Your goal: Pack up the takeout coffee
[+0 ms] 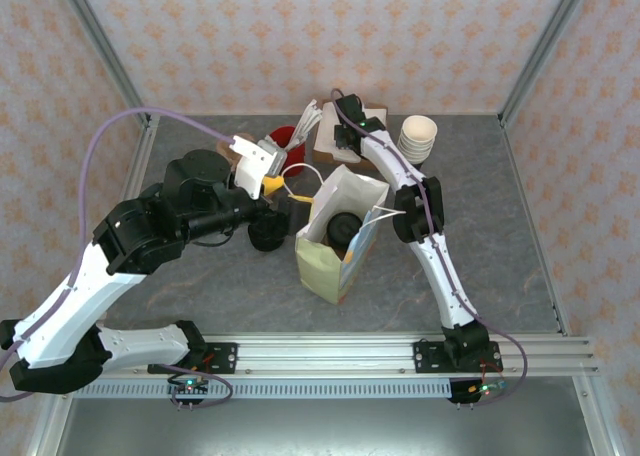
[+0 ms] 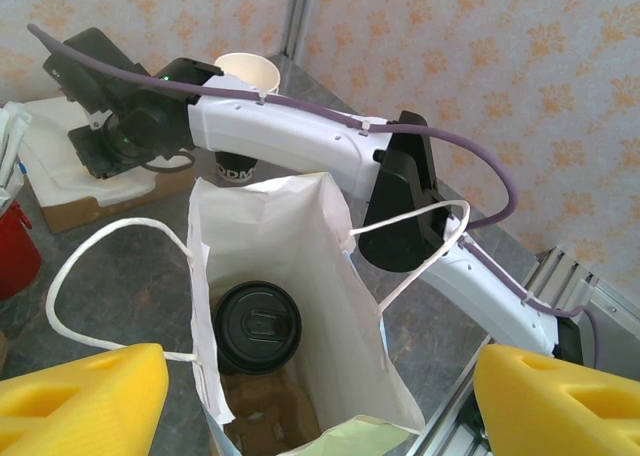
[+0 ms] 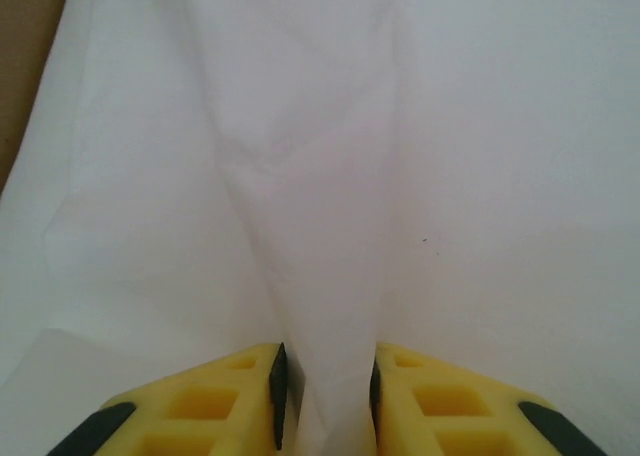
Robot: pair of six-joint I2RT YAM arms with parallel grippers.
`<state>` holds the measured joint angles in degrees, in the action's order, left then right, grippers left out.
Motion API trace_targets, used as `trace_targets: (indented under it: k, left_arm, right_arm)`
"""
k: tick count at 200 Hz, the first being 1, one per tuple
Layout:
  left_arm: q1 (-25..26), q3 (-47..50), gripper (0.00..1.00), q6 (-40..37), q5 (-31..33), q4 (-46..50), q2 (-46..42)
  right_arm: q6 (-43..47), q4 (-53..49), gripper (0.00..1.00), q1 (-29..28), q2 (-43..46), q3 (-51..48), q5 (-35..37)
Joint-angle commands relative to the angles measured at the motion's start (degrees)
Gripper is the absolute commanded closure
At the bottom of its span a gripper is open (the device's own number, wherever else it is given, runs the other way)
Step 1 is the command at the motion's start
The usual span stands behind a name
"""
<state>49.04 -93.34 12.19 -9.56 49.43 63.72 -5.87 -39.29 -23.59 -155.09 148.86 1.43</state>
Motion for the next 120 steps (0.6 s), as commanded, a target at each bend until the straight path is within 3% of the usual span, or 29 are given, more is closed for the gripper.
trace_targets:
  k: [1, 39, 92, 120]
  left_arm:
    - [0.22, 0.36, 0.19, 0.79, 1.71, -0.40, -1.23]
    - [0.24, 1.05, 0.18, 1.34, 1.80, -0.71, -1.84]
    - [0.27, 2.15, 0.17, 1.88, 2.10, -1.33, -2.72]
    - [0.26, 3.15, 0.17, 2.26, 4.67, -1.87, -3.16]
  right_arm:
    - [0.44, 1.30, 0.74, 0.02, 5.19, 2.39, -0.48]
    - [1.53, 1.42, 0.80, 0.03, 8.61, 3.56, -0.47]
    - [2.88, 1.04, 1.00, 0.01, 15.17, 4.81, -0.27]
    - [2.04, -1.12, 1.00, -0.03, 19.25, 6.47, -1.85]
